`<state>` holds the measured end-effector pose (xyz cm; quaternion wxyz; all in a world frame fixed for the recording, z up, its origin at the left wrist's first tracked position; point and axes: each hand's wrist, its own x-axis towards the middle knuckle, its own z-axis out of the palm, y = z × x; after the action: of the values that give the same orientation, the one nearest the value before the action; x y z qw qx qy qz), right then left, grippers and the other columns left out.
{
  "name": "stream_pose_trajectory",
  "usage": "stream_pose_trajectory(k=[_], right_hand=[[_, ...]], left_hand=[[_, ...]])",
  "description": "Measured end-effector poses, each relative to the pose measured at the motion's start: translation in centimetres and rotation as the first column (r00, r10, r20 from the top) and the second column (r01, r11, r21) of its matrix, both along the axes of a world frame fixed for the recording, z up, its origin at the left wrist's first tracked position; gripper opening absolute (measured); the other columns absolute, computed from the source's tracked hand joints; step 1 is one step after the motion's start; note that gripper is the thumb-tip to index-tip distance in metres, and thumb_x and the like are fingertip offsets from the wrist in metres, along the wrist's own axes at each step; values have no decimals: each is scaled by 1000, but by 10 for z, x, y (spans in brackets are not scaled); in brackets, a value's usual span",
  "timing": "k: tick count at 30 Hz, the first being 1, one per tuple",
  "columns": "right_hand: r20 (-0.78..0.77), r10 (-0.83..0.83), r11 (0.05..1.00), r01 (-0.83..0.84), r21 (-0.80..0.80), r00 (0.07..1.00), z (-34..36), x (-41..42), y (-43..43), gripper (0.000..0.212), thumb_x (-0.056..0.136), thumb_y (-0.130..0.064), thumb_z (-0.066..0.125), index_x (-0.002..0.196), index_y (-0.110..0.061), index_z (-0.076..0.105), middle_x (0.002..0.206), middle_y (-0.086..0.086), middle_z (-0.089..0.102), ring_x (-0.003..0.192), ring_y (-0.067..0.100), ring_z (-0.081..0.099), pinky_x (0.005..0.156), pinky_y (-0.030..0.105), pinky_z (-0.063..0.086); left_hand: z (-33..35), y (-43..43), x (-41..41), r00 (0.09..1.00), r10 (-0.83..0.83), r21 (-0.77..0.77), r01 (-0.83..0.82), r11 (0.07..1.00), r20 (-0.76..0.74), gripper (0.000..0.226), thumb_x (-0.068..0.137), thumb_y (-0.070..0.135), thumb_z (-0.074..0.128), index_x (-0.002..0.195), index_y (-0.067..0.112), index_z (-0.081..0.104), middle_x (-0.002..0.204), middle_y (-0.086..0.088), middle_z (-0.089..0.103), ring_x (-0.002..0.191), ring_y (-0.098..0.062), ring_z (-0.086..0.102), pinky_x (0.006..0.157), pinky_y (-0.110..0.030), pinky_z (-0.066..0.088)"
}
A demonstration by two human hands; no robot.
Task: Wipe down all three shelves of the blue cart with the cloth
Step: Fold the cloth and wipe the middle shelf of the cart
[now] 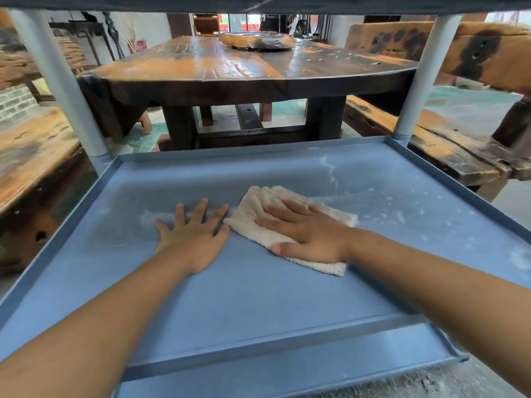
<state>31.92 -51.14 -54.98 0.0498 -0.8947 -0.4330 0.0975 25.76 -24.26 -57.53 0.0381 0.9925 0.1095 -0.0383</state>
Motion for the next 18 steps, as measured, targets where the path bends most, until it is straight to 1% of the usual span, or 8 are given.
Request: stream_pose_trajectory(k=[4,6,9,11,14,16,18], right_hand=[[-30,108,994,-108,-8,994,5,-27,-18,64,93,-76,21,151,-59,1,164,-26,-13,152,11,-21,122,52,-7],[-47,143,989,-144,-20,989,8,-36,-23,63,93,-76,21,151,-60,0,163,-27,-13,151,10,-21,123,53,-6],[-28,199,979,-200,-46,980,11,-48,-31,62,96,-72,22,152,-58,-1,164,-24,-11,152,11,-20,124,51,-2],[-47,220,973,-223,-67,974,16,-57,-35,62,98,-67,27,153,-55,1,165,-22,-11,152,12,-21,125,48,-3],[-65,236,968,-240,-71,970,20,-69,-39,62,103,-51,38,156,-49,6,166,-18,-8,152,12,-19,124,42,-6],[-61,240,968,-243,-65,969,22,-75,-41,60,105,-47,38,157,-47,8,167,-17,-6,153,11,-17,124,44,-5],[-56,235,969,-239,-66,970,22,-80,-43,59,105,-49,36,156,-48,8,167,-19,-6,153,11,-17,124,46,-4]], left_hand=[[6,-1,-2,1000,-1,1,1,1000,-16,61,85,60,3,145,61,-7,166,13,-7,152,-32,-7,113,-71,1],[10,-3,-3,1000,-7,6,8,1000,-23,59,88,62,5,146,60,-5,166,12,-7,152,-32,-6,113,-70,3],[11,-4,-3,1000,-2,26,3,1000,-24,59,90,68,7,147,60,-6,166,12,-6,152,-32,-4,113,-70,5],[13,-3,-2,1000,0,18,1,1000,-30,59,90,70,6,147,60,-5,166,13,-6,153,-31,-4,113,-70,6],[16,-5,-5,999,2,0,-2,1000,-36,55,94,67,8,148,60,-2,166,12,-5,153,-30,-4,114,-70,4],[20,-7,-9,999,7,-6,-7,1000,-45,53,97,63,9,149,58,1,167,11,-4,152,-30,-5,113,-72,2],[25,-16,-7,998,46,45,-44,998,-53,53,100,56,11,152,52,5,167,6,-2,152,-32,-6,111,-74,0]])
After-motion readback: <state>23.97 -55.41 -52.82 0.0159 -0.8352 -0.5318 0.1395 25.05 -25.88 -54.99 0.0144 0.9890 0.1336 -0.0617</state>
